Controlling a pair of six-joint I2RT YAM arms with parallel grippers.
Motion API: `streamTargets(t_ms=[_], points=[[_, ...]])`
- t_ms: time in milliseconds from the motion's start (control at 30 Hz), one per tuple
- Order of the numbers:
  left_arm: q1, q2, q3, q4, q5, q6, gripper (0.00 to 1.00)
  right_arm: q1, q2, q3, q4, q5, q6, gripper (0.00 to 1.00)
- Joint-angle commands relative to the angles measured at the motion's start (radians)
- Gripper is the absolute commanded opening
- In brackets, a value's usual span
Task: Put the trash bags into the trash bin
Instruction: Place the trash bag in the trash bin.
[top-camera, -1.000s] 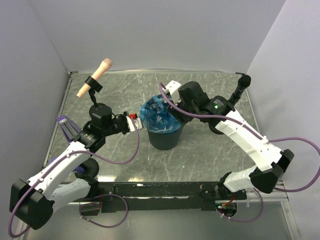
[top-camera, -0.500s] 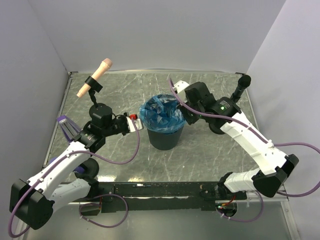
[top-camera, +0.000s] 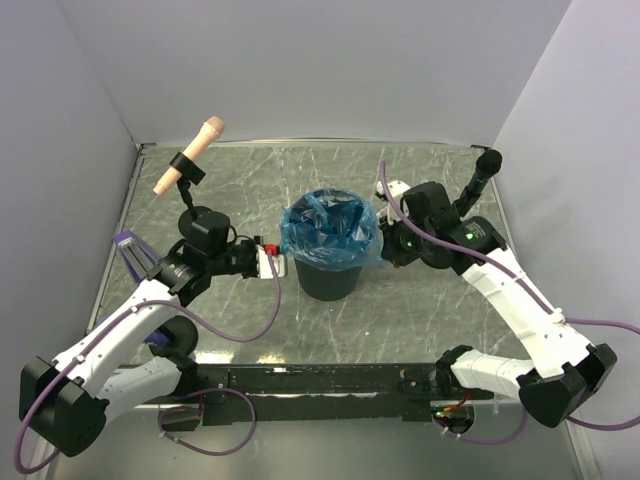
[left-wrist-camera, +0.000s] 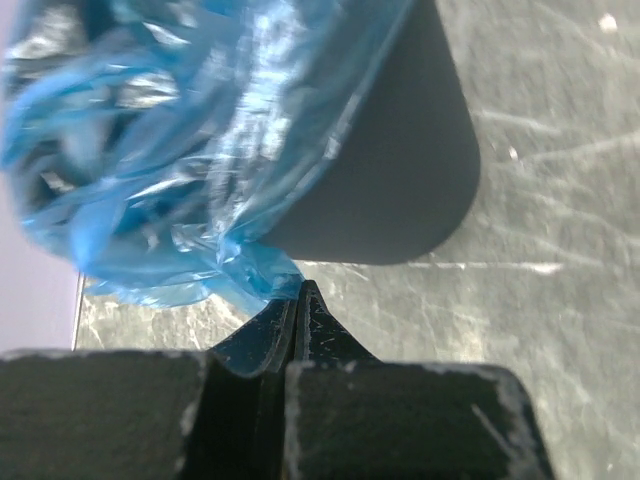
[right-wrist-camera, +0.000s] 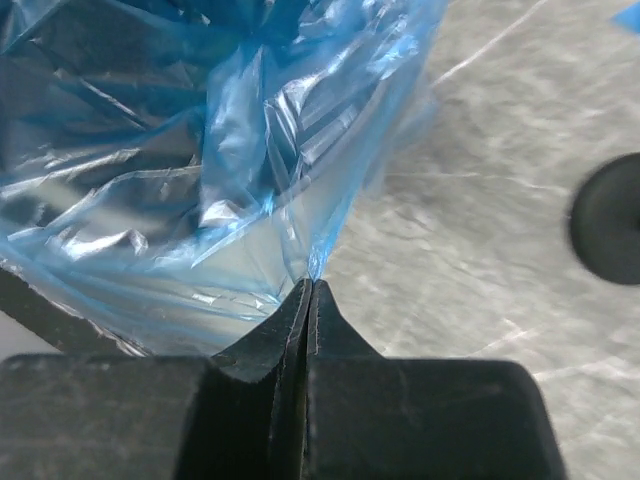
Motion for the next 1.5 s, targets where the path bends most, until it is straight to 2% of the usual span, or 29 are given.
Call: streamTargets(t_ms=[0, 133, 267, 567, 600, 667, 733, 800, 900, 967, 1100, 1200, 1267, 1367, 1467], points=[[-0.014, 0.033, -0.004, -0.056, 0.036, 0.139, 0.01, -0.028, -0.023, -0.104, 0.131, -0.108, 0.044, 0.00], [-0.020, 0.063, -0.044, -0.058, -0.013, 0.233, 0.01, -0.026, -0.052, -0.207, 0.251, -0.085, -0.026, 0.00], [-0.020, 0.095, -0.085, -0.021, -0.059, 0.254, 0.01, -0.028, -0.066, -0.289, 0.331, -0.029, -0.045, 0.00], [-0.020, 0.161, -0.122, 0.140, -0.101, 0.139, 0.01, -0.037, -0.052, -0.396, 0.412, 0.031, -0.065, 0.00], [-0.020, 0.159, -0.125, 0.155, -0.116, 0.126, 0.04, -0.044, -0.047, -0.393, 0.401, 0.018, -0.079, 0.00], [-0.018, 0.149, -0.116, 0.134, -0.141, 0.121, 0.13, -0.060, -0.050, -0.356, 0.346, 0.010, -0.118, 0.18], [-0.014, 0.127, -0.105, 0.093, -0.159, 0.109, 0.30, -0.084, -0.064, -0.310, 0.287, 0.027, -0.148, 0.43], [-0.001, 0.097, -0.110, 0.022, -0.161, 0.112, 0.43, -0.112, -0.061, -0.226, 0.199, 0.045, -0.146, 0.66], [0.009, 0.009, -0.150, -0.032, -0.202, 0.061, 0.60, -0.140, -0.020, -0.067, 0.044, -0.010, -0.158, 0.77], [0.014, -0.064, -0.168, -0.048, -0.222, 0.001, 0.69, -0.138, 0.002, 0.048, 0.013, -0.106, -0.200, 0.78], [0.022, -0.167, -0.168, -0.114, -0.242, -0.085, 0.81, -0.101, 0.055, 0.176, 0.125, -0.249, -0.315, 0.77], [0.020, -0.180, -0.162, -0.147, -0.254, -0.175, 0.82, -0.033, 0.186, 0.298, 0.053, -0.358, -0.427, 0.65], [0.020, -0.184, -0.168, -0.147, -0.253, -0.215, 0.81, 0.013, 0.279, 0.363, 0.003, -0.407, -0.480, 0.60], [0.019, -0.200, -0.182, -0.105, -0.259, -0.269, 0.80, 0.079, 0.400, 0.414, -0.001, -0.394, -0.507, 0.56], [0.020, -0.207, -0.196, -0.073, -0.270, -0.287, 0.80, 0.109, 0.514, 0.464, -0.014, -0.366, -0.511, 0.44]])
